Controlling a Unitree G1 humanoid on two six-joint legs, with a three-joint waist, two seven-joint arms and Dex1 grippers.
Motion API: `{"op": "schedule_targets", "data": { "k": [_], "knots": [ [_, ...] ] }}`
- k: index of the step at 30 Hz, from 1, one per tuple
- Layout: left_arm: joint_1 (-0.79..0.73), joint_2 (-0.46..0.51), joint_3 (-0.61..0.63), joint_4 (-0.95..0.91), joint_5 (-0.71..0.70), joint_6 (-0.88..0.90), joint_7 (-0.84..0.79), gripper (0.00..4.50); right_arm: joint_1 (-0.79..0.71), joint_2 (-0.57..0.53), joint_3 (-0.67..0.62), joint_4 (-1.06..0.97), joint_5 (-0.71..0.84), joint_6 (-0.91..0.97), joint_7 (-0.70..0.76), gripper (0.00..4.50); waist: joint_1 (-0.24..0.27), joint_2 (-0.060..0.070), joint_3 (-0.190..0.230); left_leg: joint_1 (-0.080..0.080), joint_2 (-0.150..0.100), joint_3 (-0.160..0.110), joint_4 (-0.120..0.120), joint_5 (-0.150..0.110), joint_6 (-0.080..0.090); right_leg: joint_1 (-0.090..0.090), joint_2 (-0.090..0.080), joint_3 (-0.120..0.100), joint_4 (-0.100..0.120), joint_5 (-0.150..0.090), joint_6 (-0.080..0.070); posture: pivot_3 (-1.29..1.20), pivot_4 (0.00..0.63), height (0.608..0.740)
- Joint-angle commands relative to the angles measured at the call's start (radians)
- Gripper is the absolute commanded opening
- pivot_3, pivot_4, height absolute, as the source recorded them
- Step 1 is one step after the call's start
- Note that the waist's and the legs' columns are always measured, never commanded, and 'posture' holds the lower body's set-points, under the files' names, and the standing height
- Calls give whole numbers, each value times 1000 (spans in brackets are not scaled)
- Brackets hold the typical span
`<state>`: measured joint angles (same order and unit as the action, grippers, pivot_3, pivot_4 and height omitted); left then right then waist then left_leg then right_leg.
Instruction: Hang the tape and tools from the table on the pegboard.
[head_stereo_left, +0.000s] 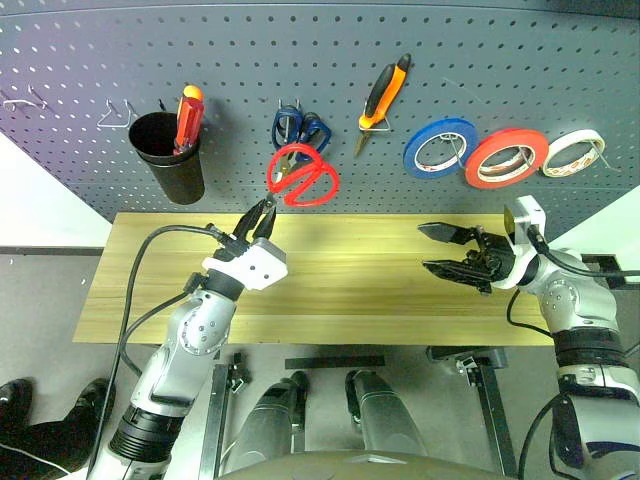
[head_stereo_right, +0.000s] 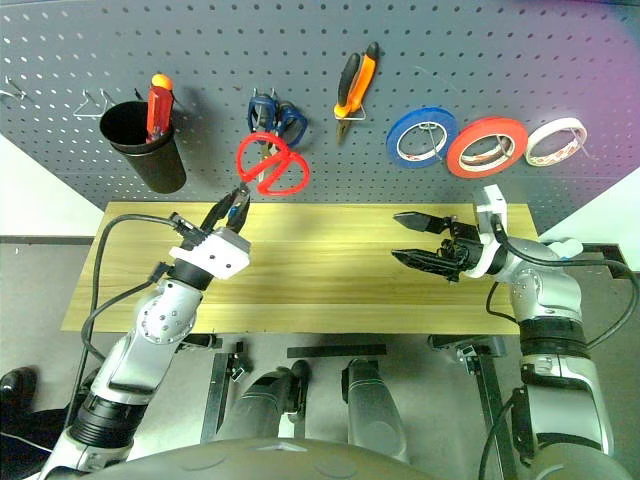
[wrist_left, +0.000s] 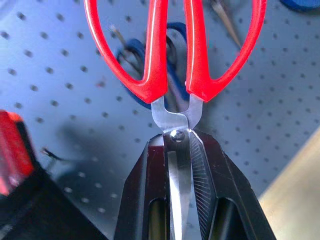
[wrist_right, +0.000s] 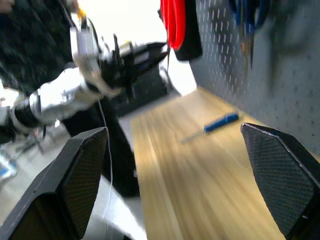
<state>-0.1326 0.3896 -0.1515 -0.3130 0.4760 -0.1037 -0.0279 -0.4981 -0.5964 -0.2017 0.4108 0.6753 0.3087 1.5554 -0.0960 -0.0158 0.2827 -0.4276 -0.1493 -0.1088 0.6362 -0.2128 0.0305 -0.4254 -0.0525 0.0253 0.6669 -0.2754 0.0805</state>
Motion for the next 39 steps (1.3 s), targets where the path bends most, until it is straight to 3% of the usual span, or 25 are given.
{"op": "schedule_targets", "data": {
  "k": [1, 12, 30, 39],
  "knots": [
    [-13, -3, 34, -50, 17, -21, 13, 280, -24, 5, -61, -38, 69, 20, 11, 4500, 0, 1, -1, 0, 0, 0, 1, 0, 0, 0, 0, 0, 0, 0, 0, -216, 219, 740],
    [-31, -16, 88, -22, -74, -24, -33, 280, -16, 16, -49, -36, 56, -7, 43, 4500, 0, 3, -3, 0, 1, 0, 10, 0, 0, 2, 1, 0, 3, 3, 2, -217, 218, 740],
    [-185, -40, 97, 241, -271, -67, -153, 280, -14, 11, -46, -73, 52, 9, 36, 4500, -2, 4, -3, 0, 2, 2, 11, 0, 0, 2, 1, -1, 4, 5, 2, -239, 231, 740],
    [-192, -60, 85, 245, -268, -72, -155, 280, 1, 10, -51, -86, 49, 5, 20, 4500, -2, 4, -3, 0, 2, 2, 12, 0, 0, 2, 1, -1, 4, 5, 1, -246, 229, 740]
  ]
}}
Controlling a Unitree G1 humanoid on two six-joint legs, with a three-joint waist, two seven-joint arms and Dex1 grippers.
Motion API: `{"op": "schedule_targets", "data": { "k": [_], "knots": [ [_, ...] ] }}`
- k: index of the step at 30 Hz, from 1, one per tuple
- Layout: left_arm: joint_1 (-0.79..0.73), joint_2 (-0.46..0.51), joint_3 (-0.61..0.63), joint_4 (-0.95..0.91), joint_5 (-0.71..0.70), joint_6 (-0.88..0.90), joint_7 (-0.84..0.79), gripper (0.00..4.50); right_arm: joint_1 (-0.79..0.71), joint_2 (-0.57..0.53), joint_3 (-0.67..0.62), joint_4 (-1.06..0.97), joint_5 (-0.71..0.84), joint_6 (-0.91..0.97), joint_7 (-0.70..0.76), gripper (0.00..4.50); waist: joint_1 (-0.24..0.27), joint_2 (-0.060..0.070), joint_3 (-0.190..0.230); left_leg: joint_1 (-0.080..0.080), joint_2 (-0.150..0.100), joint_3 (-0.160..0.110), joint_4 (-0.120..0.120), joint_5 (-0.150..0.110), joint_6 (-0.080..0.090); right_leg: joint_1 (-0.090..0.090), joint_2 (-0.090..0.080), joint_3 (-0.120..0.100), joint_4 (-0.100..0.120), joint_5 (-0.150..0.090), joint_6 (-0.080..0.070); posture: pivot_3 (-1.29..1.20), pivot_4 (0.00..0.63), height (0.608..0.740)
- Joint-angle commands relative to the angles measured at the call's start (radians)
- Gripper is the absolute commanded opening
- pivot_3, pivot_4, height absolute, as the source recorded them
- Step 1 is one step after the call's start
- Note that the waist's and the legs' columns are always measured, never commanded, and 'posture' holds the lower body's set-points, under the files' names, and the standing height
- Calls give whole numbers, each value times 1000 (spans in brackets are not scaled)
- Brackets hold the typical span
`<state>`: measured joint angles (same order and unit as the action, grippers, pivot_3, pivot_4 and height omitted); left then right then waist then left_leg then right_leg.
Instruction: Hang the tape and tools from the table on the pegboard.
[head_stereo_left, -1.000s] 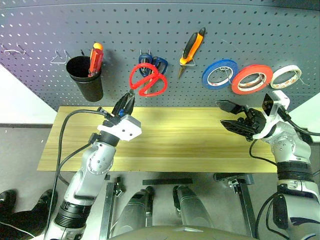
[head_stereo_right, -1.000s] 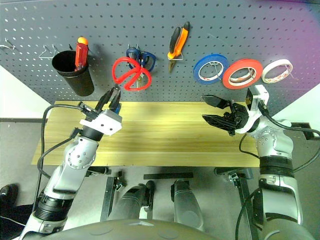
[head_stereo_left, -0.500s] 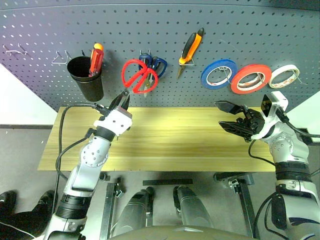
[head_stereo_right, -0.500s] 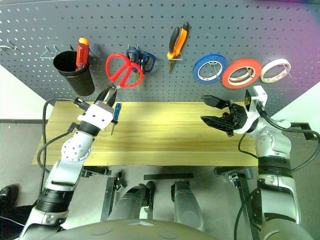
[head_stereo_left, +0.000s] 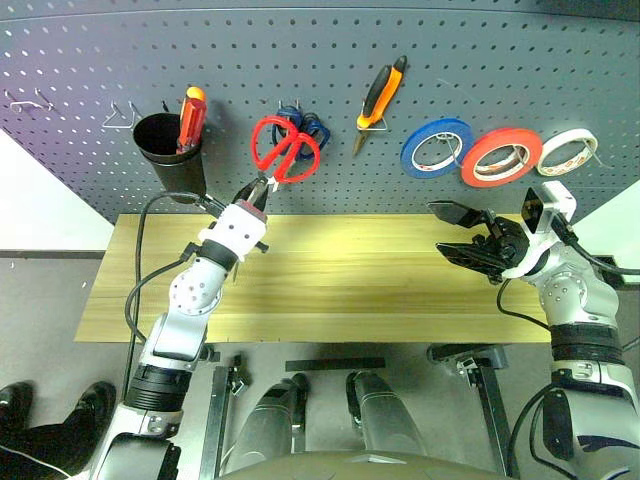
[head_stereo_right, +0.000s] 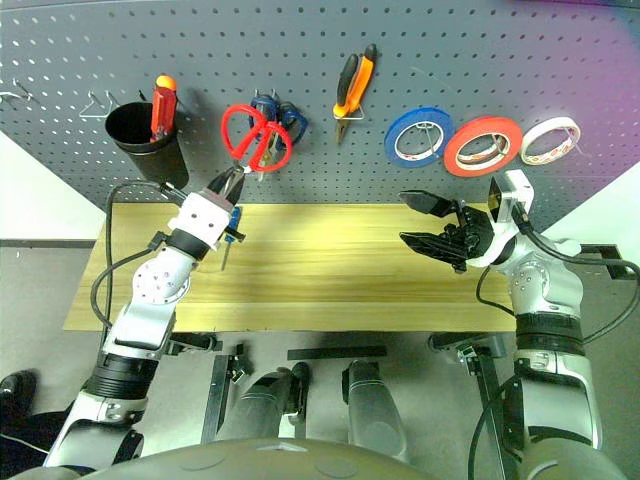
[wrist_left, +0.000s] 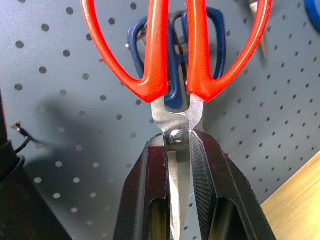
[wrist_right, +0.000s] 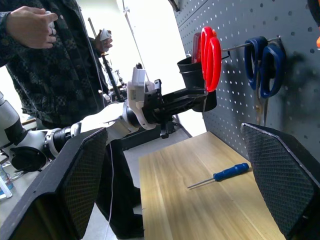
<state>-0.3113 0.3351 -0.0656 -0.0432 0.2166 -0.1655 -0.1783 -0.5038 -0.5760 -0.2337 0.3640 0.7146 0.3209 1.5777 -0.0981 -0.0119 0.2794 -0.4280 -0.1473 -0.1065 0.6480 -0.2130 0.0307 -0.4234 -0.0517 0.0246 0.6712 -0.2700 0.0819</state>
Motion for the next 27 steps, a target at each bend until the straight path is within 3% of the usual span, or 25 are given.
{"op": "schedule_targets", "data": {
  "k": [1, 13, 22, 27],
  "knots": [
    [-13, -8, -1, -22, -13, -9, -9, 280, 6, -9, -20, -37, 8, -10, -5, 4500, 0, 0, 0, 0, 0, 0, 0, 0, 0, 0, 0, 0, 0, 0, 0, -246, 229, 740],
    [-30, -36, -4, 14, -30, 4, -27, 280, -3, 0, -15, -24, 3, -21, -4, 4500, -1, 0, 0, 0, 0, 0, 0, 0, 0, 0, 0, 0, 0, 0, 0, -245, 231, 740],
    [-169, -70, -6, 247, -4, -50, 15, 280, 30, 7, 8, -97, 2, -59, 26, 4500, -1, 0, 0, 0, 0, 0, 1, 0, 0, 0, 0, 0, 1, 0, 0, -251, 242, 740],
    [-246, -85, 6, 352, -61, -23, -32, 280, 39, 1, 10, -149, 18, -51, 22, 4500, -3, 0, 0, 0, 0, 0, 1, 0, 0, 0, 0, 0, 1, 0, 1, -256, 247, 740]
  ]
}}
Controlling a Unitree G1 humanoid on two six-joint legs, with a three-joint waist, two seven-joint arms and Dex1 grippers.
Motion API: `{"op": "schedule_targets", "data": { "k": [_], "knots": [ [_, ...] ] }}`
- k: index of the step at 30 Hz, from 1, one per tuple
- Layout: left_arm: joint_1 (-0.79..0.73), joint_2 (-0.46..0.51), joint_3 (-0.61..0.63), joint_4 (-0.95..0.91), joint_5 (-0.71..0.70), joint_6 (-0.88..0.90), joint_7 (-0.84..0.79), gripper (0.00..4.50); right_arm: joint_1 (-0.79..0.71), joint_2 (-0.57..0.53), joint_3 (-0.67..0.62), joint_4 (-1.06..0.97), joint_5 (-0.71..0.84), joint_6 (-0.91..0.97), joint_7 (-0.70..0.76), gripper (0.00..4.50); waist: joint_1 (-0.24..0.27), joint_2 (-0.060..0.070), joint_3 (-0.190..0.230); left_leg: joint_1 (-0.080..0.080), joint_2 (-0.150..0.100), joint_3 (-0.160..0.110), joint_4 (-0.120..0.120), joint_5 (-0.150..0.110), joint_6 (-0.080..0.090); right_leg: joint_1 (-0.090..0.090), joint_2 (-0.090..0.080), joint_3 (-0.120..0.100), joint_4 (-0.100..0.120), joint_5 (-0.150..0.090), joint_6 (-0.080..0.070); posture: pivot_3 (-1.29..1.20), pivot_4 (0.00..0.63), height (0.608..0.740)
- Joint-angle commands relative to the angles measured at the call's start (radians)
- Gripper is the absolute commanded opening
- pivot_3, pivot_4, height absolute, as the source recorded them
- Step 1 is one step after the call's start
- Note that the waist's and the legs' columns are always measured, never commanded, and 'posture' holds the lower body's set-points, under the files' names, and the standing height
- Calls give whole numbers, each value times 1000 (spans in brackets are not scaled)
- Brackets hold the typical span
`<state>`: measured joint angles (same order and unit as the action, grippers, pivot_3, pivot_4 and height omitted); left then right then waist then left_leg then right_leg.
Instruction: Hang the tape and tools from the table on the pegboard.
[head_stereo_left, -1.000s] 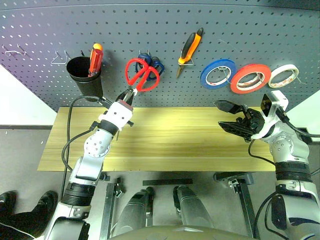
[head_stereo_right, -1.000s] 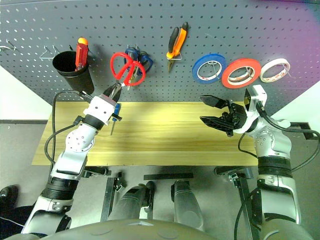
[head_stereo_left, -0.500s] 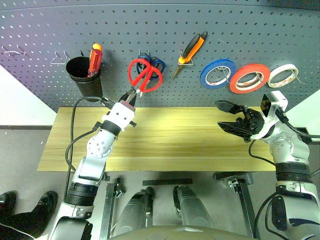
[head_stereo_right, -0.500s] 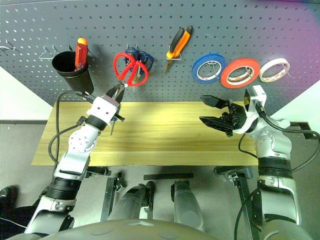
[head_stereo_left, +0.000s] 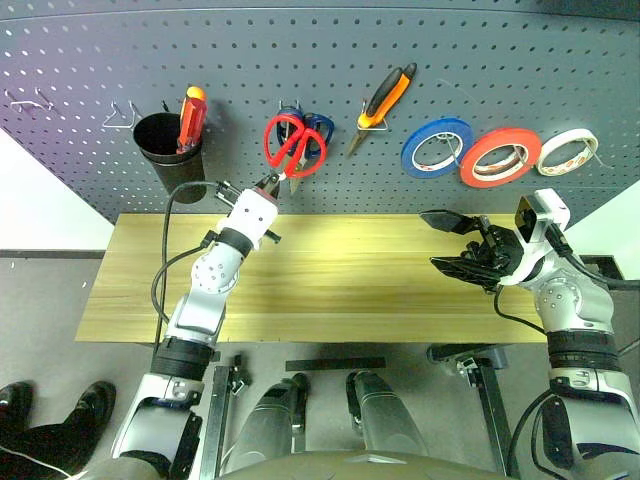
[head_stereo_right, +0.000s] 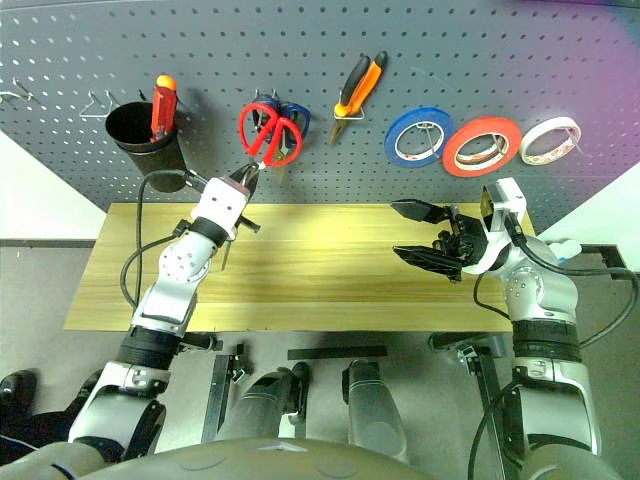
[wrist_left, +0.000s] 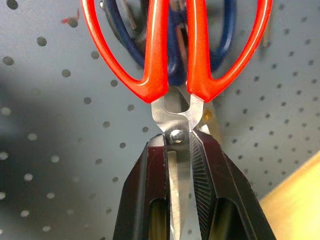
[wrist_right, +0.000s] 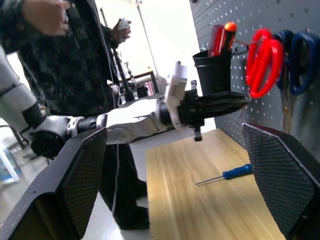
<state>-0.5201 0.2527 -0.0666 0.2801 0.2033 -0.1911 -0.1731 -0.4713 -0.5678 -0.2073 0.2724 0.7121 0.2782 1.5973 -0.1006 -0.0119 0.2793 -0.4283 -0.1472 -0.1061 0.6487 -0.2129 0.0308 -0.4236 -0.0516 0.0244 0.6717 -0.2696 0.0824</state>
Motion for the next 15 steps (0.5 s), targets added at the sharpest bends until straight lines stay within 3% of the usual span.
{"op": "schedule_targets", "data": {
  "k": [1, 7, 8, 10, 15],
  "knots": [
    [-54, -3, 9, 52, -46, 0, -33, 280, 8, -8, -16, -66, 26, 1, 3, 4500, 0, 0, 0, 0, 0, 0, 0, 0, 0, 0, 0, 0, 0, 0, 0, -255, 248, 740],
    [-126, 15, 12, 178, -27, -72, -6, 280, 23, -7, -10, -85, 28, 6, 6, 4500, 0, 0, 0, 0, 0, 0, 0, 0, 0, 0, 0, 0, 0, 0, 0, -260, 252, 740],
    [-130, 14, 13, 190, -27, -77, 0, 840, 22, -5, -10, -81, 24, 1, 3, 4500, 0, 0, 0, 0, 0, 0, 0, 0, 0, 0, 0, 0, 0, 0, 0, -260, 252, 740],
    [-136, 11, 18, 211, -41, -77, -8, 1228, -3, 11, -6, -46, -8, -29, -38, 4500, 0, 0, 0, 0, 0, 0, 0, 0, 0, 0, 0, 0, 0, 0, 0, -257, 255, 740],
    [-118, 3, 21, 195, -57, -65, -4, 2834, -42, 20, 5, 13, -47, -61, -70, 4500, -3, 0, 0, 0, 0, 0, 0, 0, 0, -1, 0, 0, 0, 0, 0, -250, 256, 740]
  ]
}}
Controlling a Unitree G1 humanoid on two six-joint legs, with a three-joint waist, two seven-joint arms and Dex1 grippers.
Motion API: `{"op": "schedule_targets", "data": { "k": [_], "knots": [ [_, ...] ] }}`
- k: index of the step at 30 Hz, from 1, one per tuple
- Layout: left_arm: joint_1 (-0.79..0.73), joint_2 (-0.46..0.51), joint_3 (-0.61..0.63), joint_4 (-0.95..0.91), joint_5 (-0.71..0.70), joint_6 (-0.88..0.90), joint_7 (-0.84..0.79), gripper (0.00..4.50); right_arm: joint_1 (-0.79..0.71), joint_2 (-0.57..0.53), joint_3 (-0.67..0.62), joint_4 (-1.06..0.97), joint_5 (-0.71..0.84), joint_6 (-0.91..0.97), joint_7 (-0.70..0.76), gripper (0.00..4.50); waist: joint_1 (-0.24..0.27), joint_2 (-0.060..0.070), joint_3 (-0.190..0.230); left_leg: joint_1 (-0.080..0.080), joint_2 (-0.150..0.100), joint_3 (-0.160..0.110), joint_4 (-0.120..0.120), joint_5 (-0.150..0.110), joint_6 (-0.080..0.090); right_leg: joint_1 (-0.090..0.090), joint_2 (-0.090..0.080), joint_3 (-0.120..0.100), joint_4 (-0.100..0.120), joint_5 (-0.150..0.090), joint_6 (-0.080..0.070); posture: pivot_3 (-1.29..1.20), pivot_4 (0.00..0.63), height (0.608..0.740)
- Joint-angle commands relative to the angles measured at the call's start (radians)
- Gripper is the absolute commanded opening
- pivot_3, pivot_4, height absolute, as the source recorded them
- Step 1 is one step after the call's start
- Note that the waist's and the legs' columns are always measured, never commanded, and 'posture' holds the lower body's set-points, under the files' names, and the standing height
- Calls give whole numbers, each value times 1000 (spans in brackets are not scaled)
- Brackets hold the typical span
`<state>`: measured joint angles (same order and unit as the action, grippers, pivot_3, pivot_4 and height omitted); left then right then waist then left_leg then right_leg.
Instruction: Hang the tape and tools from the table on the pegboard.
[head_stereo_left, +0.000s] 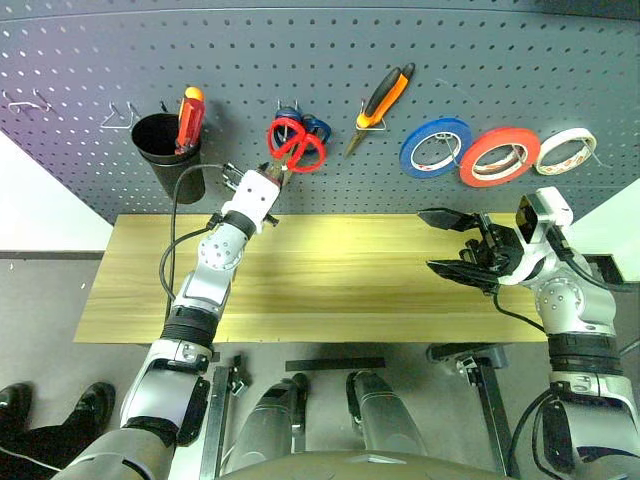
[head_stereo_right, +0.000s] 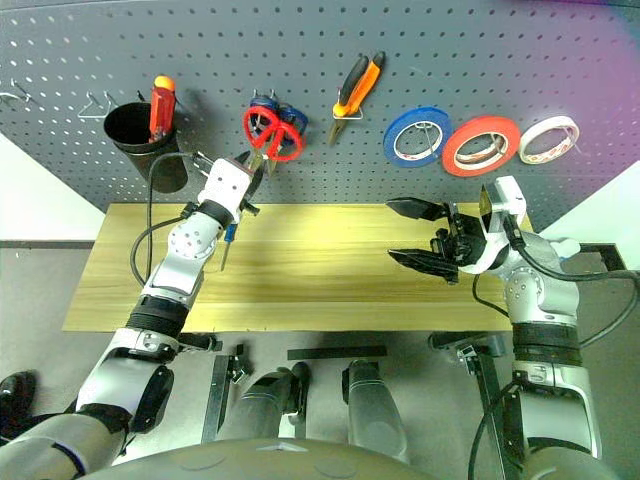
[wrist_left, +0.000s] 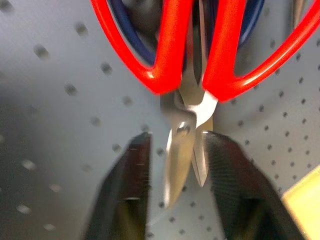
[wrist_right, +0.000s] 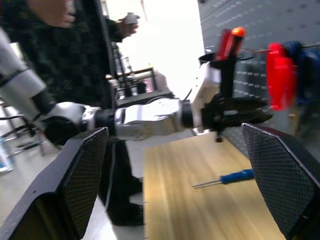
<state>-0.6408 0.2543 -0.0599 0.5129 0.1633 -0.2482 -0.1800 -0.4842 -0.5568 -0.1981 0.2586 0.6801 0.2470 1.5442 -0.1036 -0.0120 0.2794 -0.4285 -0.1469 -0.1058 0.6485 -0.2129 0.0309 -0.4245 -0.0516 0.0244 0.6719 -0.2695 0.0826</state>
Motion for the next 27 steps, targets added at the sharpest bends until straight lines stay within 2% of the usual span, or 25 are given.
{"op": "schedule_targets", "data": {
  "k": [1, 5, 6, 11, 15, 18, 23, 27],
  "knots": [
    [7, 1, 15, -41, -20, -7, 2, 3152, -40, 11, -4, 46, -23, -37, -27, 4500, 0, 0, 0, 0, 0, 0, 0, 0, 0, 0, 0, 0, 0, 0, 0, -246, 255, 740],
    [42, 10, 15, -89, -33, 9, -24, 4401, -63, 15, -1, 82, -36, -62, -21, 4500, 0, 0, 0, 0, 0, 0, 0, 0, 0, 0, 0, 0, 0, 0, 0, -231, 270, 740],
    [56, 10, 16, -105, -53, 27, -50, 4455, -61, 15, -1, 79, -29, -57, -12, 4500, 1, 0, 0, 0, 0, 0, 0, 0, 0, 0, 0, 0, 0, 0, 0, -229, 267, 740],
    [167, 10, 20, -273, -130, 101, -130, 4455, -47, 14, 7, 76, -29, -51, 3, 4500, 0, 0, 0, 0, 0, 0, 0, 0, 0, 0, 0, 0, 0, 0, 0, -240, 251, 740],
    [299, 16, 14, -441, -124, 129, -129, 4455, -42, 6, -5, 68, -17, -43, 12, 4500, 1, 0, 0, 0, 0, 0, -1, 0, 0, 0, 0, 0, 0, 0, 0, -237, 234, 740],
    [403, 20, -2, -531, -104, 184, -125, 4455, -49, 1, -3, 67, -19, -36, 10, 4500, 1, 1, 0, 0, 0, 0, -1, 0, 0, 0, 0, 1, 0, 0, 0, -222, 258, 740],
    [461, -50, 77, -615, -241, 614, -84, 4455, -65, 17, 14, 100, -59, -63, -25, 4500, 8, 0, 0, 0, 1, 0, 0, 0, 0, 0, 0, 1, 0, 0, -1, -194, 298, 740],
    [424, -43, 114, -632, -238, 761, -37, 4455, -59, 10, 25, 99, -70, -51, -22, 4500, 7, 0, 3, 0, 1, 0, -1, 0, 0, 0, 0, 0, 0, 0, -1, -173, 335, 740]
  ]
}}
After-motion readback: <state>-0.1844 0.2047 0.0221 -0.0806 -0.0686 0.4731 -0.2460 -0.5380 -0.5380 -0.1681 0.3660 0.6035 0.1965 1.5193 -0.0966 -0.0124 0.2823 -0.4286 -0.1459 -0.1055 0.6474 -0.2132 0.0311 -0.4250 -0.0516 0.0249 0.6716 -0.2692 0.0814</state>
